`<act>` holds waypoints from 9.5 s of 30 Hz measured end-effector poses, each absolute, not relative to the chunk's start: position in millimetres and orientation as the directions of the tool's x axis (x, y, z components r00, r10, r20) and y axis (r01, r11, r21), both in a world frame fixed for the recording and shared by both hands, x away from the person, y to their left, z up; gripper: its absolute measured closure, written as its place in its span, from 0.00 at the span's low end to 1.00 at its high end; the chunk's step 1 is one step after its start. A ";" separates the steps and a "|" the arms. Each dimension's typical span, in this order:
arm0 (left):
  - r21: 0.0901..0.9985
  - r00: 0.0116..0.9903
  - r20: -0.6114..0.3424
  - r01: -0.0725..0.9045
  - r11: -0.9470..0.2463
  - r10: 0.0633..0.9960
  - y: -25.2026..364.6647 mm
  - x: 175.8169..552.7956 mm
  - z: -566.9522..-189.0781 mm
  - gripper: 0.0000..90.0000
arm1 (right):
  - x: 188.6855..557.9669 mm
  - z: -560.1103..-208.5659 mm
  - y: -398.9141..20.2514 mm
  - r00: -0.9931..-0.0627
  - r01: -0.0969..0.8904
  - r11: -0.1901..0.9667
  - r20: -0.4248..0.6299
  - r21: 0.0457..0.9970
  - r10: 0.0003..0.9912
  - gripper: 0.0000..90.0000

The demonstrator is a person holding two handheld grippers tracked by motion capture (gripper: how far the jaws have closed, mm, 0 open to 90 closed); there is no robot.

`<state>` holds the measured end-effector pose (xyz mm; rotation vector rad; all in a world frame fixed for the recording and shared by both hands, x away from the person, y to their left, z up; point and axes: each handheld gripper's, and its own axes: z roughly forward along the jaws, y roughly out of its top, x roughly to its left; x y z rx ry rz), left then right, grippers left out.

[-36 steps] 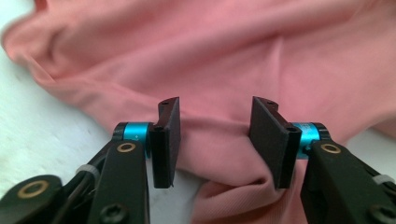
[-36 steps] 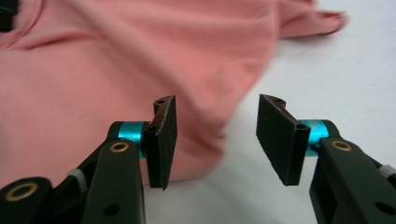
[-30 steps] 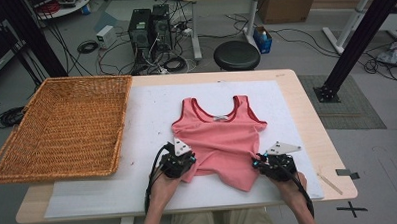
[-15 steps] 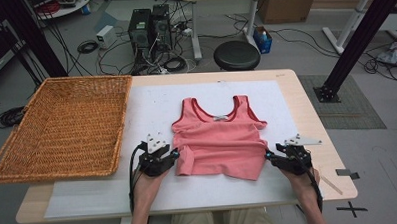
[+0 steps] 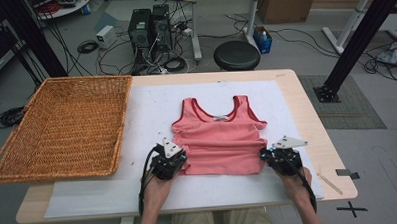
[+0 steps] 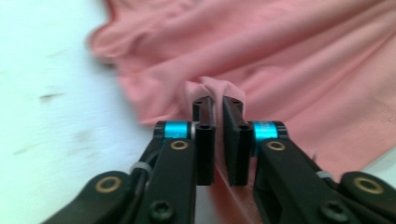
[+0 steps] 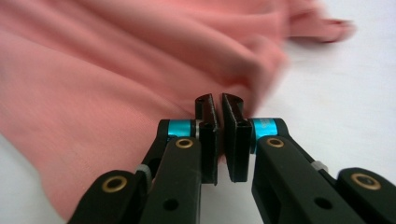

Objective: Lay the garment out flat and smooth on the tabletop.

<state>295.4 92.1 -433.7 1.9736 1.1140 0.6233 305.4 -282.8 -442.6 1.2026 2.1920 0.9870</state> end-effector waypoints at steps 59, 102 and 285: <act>0.834 0.417 -0.018 0.508 -0.216 0.909 117.9 303.8 -436.9 0.68 | 333.6 -430.3 -246.2 -0.572 0.532 0.316 0.058 0.785 0.818 1.00; 0.841 0.403 -0.032 0.505 -0.193 0.914 119.8 292.1 -439.5 0.63 | 279.1 -444.9 -295.7 -0.542 0.539 0.286 0.066 0.793 0.838 0.73; 0.889 0.659 -0.093 0.392 -0.236 0.746 120.2 194.3 -449.5 0.54 | 184.8 -460.6 -344.3 -0.610 0.480 0.208 0.154 0.853 0.777 0.37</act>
